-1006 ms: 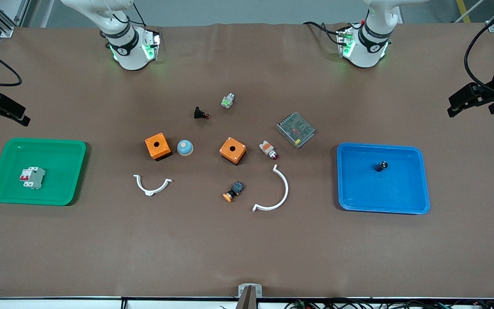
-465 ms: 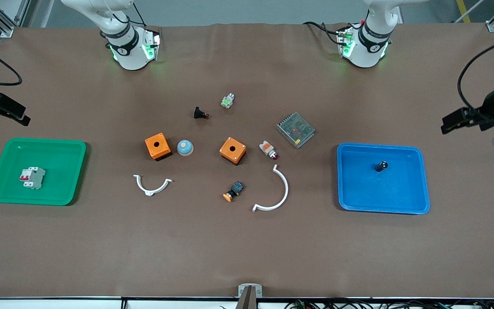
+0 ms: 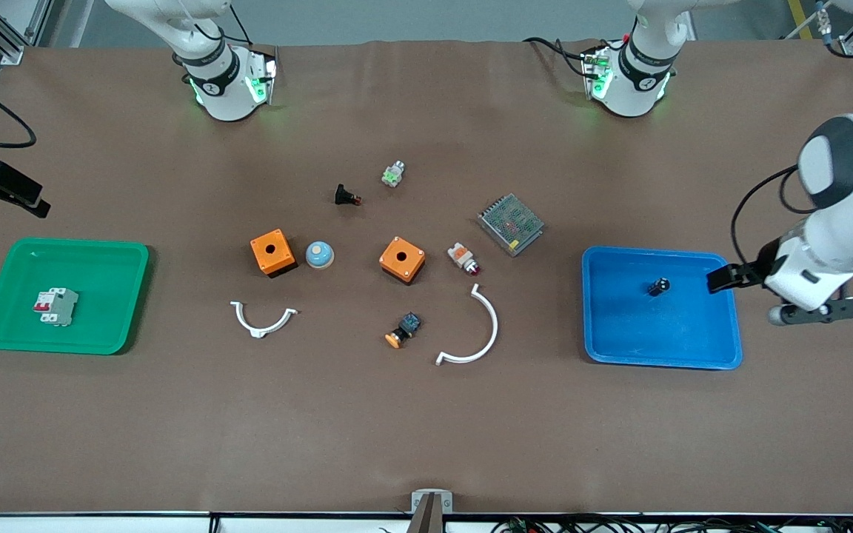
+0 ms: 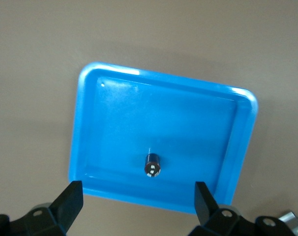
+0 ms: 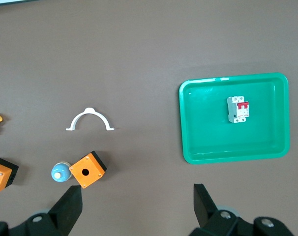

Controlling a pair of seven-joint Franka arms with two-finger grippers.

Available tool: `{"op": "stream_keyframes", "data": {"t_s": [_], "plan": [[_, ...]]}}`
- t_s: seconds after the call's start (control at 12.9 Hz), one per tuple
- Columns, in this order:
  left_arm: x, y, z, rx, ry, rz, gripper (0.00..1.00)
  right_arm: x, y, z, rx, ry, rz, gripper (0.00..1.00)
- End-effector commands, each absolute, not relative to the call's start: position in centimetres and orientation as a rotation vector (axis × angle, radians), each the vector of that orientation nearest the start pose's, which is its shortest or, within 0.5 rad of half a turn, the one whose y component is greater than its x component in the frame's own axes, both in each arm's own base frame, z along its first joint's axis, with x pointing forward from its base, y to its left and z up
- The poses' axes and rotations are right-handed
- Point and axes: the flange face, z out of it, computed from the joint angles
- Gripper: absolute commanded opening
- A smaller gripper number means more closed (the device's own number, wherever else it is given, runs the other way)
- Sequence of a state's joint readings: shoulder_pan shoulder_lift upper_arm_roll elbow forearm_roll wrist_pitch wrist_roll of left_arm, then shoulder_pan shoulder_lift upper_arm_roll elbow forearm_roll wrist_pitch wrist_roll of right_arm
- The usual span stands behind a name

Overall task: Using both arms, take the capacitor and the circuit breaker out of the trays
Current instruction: 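Lower the left gripper to the capacitor while the right gripper reaches the breaker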

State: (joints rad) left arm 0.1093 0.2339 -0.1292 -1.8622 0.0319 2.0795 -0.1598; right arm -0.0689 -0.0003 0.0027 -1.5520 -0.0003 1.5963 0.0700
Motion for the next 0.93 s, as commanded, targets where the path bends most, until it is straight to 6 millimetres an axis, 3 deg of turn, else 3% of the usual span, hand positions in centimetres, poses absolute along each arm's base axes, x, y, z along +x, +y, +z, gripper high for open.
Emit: {"op": "stream_keyframes", "data": {"t_s": [0.0,0.23,0.46,0.62,0.7,0.85], "plan": [[59.4,-1.4,35.1,-3.131,-0.254,0.044,1.00,57.8,-7.8,60.2,-3.148,0.279,0.001,1.00],[58.3,-1.6,30.8,-3.133,-0.261,0.086,1.00,60.3,-15.2,52.4,-3.141,0.241,0.113,1.00],[58.3,-1.5,27.8,-3.133,-0.258,0.139,0.94,62.5,-22.5,45.0,-3.150,0.076,0.044,1.00],[58.1,-1.6,26.1,-3.132,-0.253,0.182,0.88,62.4,-26.5,41.2,-3.147,-0.055,0.044,1.00],[58.0,-1.6,25.2,-3.132,-0.246,0.206,0.78,61.9,-28.3,39.2,-3.134,-0.077,0.078,1.00],[57.9,-1.7,23.7,-3.133,-0.244,0.231,0.74,61.9,-32.4,35.8,-3.119,-0.223,0.085,1.00]]}}
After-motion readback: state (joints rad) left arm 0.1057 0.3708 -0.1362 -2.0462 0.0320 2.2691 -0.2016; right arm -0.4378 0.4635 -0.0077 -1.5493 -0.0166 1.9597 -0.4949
